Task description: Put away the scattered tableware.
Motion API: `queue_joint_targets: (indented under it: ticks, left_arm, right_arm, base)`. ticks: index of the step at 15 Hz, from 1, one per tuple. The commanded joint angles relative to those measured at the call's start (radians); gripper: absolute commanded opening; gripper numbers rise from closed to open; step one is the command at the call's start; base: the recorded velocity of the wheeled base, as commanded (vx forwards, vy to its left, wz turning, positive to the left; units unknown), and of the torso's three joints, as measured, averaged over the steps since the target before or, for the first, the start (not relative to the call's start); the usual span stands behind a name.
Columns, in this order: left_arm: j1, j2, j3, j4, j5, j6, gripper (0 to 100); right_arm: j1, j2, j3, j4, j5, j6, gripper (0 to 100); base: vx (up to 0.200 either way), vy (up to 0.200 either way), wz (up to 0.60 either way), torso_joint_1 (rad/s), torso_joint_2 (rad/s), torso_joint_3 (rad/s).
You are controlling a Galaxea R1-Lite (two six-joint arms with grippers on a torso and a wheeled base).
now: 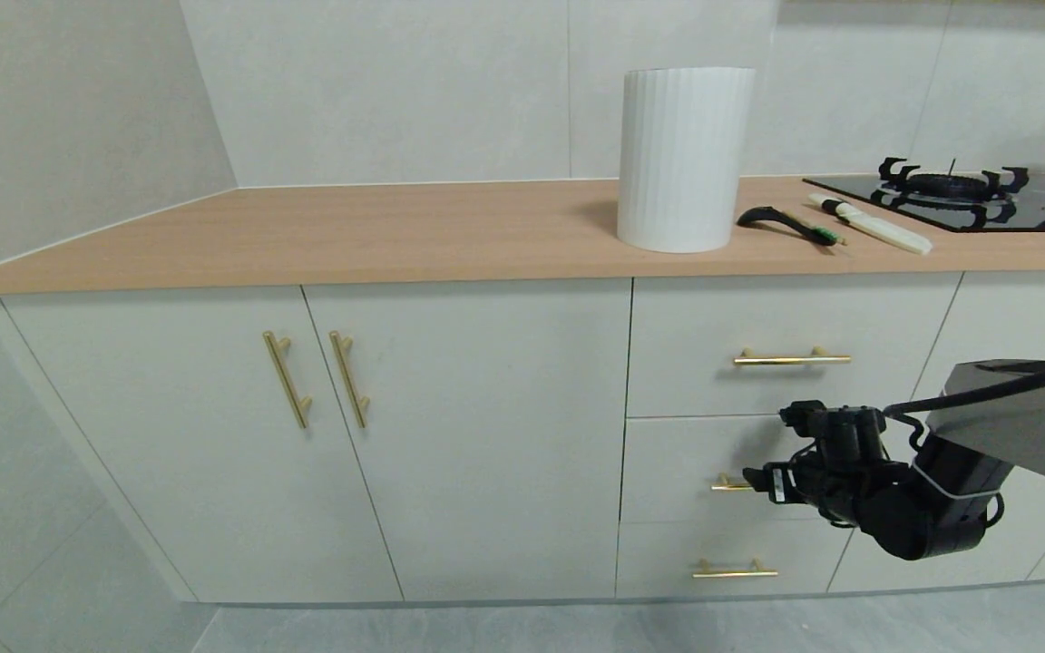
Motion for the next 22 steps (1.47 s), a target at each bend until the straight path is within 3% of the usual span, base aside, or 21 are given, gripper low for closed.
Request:
queue_joint_targets:
  ticks: [1,9,20,22]
  left_arm:
    - [0.0,0.0,0.0,-0.001,0.001,0.0,100]
    - [0.0,0.0,0.0,-0.001,0.001,0.0,100]
    - [0.0,0.0,0.0,-0.001,0.001,0.0,100]
    - [0.0,0.0,0.0,-0.001,0.001,0.0,100]
  right_arm:
    - [-0.002,0.037,-0.022,-0.001,-0.007,0.001,100]
    - [-0.011,0.108,-0.082,0.001,-0.031,0.001,100]
    - [-0.013,0.077,-0.033,0.012,-0.024,-0.002,100]
    - [-0.011,0.0,0.013,0.094,-0.011,-0.004,100]
  base:
    - [0.0,0.0,0.0,0.0,0.0,0.0]
    - [0.0,0.0,0.0,0.0,0.0,0.0]
    - [0.0,0.0,0.0,0.0,0.0,0.0]
    - [0.0,0.0,0.0,0.0,0.0,0.0]
